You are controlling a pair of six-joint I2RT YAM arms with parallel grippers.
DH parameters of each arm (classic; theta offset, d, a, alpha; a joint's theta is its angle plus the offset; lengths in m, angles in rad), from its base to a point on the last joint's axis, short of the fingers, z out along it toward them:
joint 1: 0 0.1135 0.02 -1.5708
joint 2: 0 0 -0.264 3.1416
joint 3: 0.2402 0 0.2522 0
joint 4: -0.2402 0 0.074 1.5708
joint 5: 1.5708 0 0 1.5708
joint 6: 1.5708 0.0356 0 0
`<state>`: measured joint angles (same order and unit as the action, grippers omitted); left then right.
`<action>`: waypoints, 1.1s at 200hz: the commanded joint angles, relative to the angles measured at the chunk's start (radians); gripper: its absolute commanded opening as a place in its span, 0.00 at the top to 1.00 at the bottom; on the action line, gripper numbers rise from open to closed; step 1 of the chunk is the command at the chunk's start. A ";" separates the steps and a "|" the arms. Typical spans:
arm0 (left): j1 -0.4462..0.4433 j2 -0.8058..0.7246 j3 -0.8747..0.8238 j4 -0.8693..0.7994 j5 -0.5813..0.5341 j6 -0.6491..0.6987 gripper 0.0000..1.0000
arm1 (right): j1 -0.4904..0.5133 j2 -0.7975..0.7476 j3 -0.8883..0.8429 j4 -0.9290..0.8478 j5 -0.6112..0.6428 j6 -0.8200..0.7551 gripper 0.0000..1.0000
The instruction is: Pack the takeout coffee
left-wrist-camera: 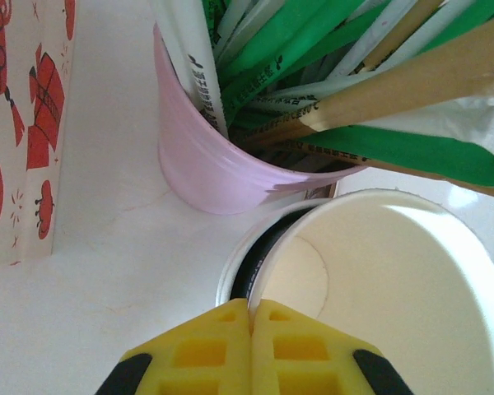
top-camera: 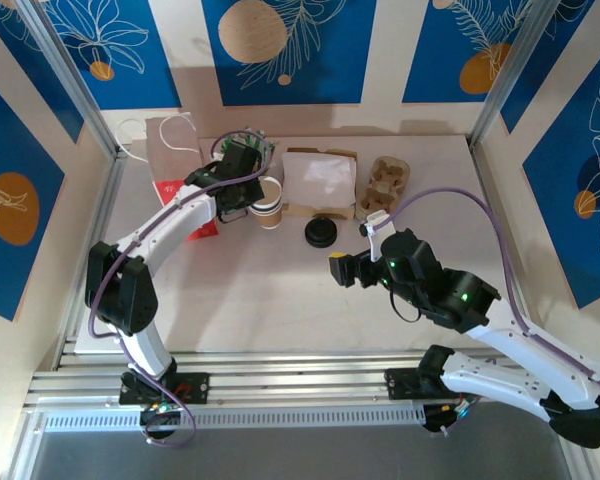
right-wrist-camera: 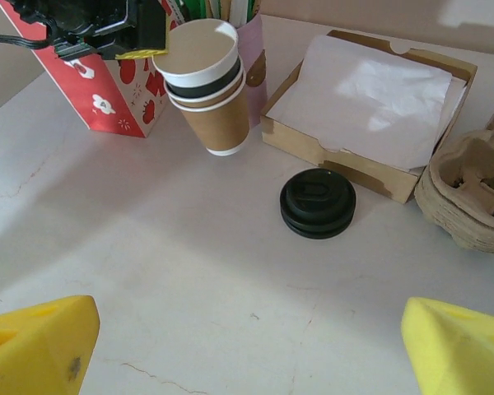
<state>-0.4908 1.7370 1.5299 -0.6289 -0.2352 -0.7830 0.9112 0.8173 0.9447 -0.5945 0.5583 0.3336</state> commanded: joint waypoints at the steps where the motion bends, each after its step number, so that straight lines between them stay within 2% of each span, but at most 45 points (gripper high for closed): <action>1: 0.008 -0.052 -0.028 0.023 0.020 -0.005 1.00 | 0.009 0.009 -0.023 0.027 -0.001 -0.013 0.05; 10: 0.011 -0.041 -0.010 -0.004 0.005 -0.003 1.00 | 0.009 0.019 -0.031 0.044 -0.006 -0.017 0.05; 20: 0.018 -0.029 0.001 -0.017 0.061 0.002 1.00 | 0.009 0.033 -0.036 0.063 -0.023 -0.024 0.05; 32: 0.012 -0.031 -0.002 -0.029 0.005 0.005 1.00 | 0.008 0.050 -0.042 0.088 -0.037 -0.031 0.05; 43: 0.022 -0.045 -0.020 -0.004 0.053 -0.009 1.00 | 0.010 0.067 -0.040 0.096 -0.043 -0.035 0.05; 57: 0.018 -0.058 -0.010 0.001 0.037 -0.003 1.00 | 0.011 0.084 -0.038 0.101 -0.044 -0.036 0.05; 72: 0.020 -0.067 0.042 -0.036 -0.010 0.016 1.00 | 0.012 0.101 -0.033 0.100 -0.043 -0.036 0.04; 114: 0.019 -0.108 0.233 -0.101 -0.037 0.102 1.00 | 0.010 0.126 -0.015 0.094 -0.029 -0.026 0.04; 137: 0.012 -0.152 0.262 -0.135 -0.046 0.149 1.00 | -0.007 0.142 -0.003 0.078 -0.042 0.005 0.05; 159: -0.019 -0.221 0.197 -0.175 -0.055 0.194 1.00 | -0.037 0.184 0.029 0.023 -0.045 0.041 0.05; 181: -0.056 -0.343 0.050 -0.183 -0.059 0.202 1.00 | -0.099 0.231 0.059 -0.028 -0.087 0.082 0.05; 220: -0.189 -0.536 -0.209 -0.214 -0.074 0.161 1.00 | -0.285 0.331 0.115 -0.076 -0.283 0.154 0.06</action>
<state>-0.6094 1.2697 1.4368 -0.7795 -0.2901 -0.6186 0.7132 1.1004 1.0065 -0.6182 0.4294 0.4244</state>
